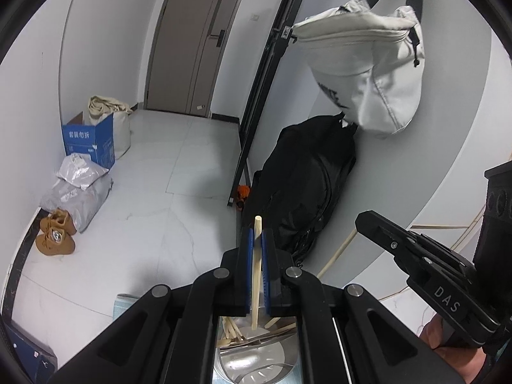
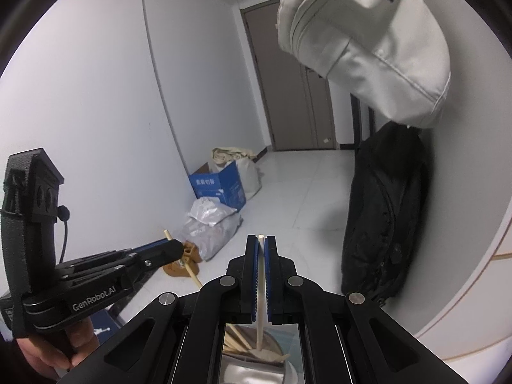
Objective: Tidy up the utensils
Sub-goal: 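Carry both held chopsticks up over the white holder with both grippers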
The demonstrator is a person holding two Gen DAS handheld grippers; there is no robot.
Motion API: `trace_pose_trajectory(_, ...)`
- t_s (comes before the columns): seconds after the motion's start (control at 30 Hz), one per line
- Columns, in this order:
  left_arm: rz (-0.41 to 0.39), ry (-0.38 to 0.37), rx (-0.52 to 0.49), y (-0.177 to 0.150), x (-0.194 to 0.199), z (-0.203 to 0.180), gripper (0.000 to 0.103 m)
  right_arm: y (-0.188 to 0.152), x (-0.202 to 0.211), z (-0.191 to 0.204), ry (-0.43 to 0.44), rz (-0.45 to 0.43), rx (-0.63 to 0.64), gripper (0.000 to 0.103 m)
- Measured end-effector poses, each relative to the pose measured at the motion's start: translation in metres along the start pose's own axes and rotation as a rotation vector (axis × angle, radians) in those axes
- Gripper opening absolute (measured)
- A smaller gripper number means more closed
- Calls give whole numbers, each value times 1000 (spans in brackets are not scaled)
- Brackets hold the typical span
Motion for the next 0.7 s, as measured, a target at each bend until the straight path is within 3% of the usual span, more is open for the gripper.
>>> trace_pose_trajectory(0.4,8,-21,-5,-9,-4,-1,1,-22,-18,5,4,55,49,3)
trace_pose_trajectory(0.7,61,-94,-7,-18,-7,-4,1,-37,-22,7,23,90,36,3)
Point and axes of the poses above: each gripper's, at about its wrist camera, not at the fingertips, and x roughly against the way its jaws point, z to its left, y to its top, the point moved 7 cm from there along -x, roughly the way its jaws point, and after that the axes turned 10 degrees about -z, right-handed, at the moved point
